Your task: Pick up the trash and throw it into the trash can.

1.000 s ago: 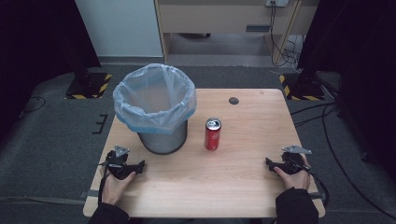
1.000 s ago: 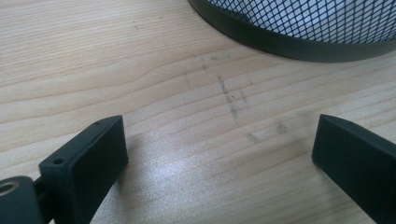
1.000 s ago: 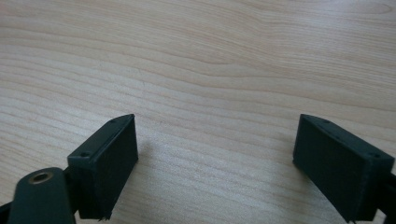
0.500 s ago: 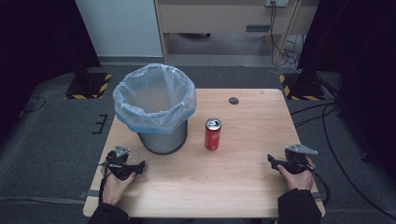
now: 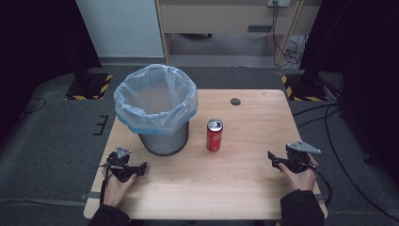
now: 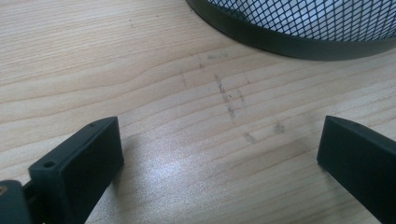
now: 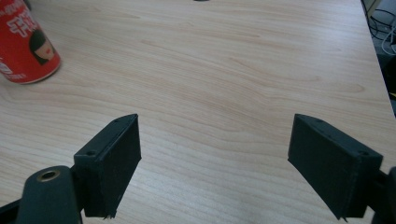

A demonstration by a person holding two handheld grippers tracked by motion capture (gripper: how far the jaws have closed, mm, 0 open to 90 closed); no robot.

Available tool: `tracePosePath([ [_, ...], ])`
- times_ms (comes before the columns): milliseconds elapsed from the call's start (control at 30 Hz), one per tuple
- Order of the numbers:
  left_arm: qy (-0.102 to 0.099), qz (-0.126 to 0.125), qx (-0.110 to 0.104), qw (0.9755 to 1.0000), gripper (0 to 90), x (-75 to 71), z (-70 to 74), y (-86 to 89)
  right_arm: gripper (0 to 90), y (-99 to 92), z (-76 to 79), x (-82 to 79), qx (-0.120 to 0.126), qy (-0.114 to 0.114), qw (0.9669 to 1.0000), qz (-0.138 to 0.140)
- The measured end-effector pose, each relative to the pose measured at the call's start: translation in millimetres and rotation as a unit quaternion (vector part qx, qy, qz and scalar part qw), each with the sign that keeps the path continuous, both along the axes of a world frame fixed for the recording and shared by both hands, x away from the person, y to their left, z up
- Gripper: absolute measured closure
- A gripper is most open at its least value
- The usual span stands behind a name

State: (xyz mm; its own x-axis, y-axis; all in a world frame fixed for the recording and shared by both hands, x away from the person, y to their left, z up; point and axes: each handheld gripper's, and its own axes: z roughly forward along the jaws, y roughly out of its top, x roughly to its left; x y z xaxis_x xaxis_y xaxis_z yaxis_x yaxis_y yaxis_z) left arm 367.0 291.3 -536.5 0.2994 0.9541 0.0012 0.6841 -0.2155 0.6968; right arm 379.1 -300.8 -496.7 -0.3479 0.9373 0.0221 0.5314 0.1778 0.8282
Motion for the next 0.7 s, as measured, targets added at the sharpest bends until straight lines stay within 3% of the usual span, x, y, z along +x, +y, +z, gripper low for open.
tracePosePath([
  [333,-0.001,0.002,-0.001,1.0,0.0,0.2,-0.1,-0.3,16.4,14.2,20.4,10.6,-0.006,-0.013,0.9997,0.02],
  [700,-0.001,0.002,-0.001,1.0,0.0,0.6,-0.1,-0.7,16.4,31.9,51.0,23.1,0.01,-0.046,0.9979,0.044],
])
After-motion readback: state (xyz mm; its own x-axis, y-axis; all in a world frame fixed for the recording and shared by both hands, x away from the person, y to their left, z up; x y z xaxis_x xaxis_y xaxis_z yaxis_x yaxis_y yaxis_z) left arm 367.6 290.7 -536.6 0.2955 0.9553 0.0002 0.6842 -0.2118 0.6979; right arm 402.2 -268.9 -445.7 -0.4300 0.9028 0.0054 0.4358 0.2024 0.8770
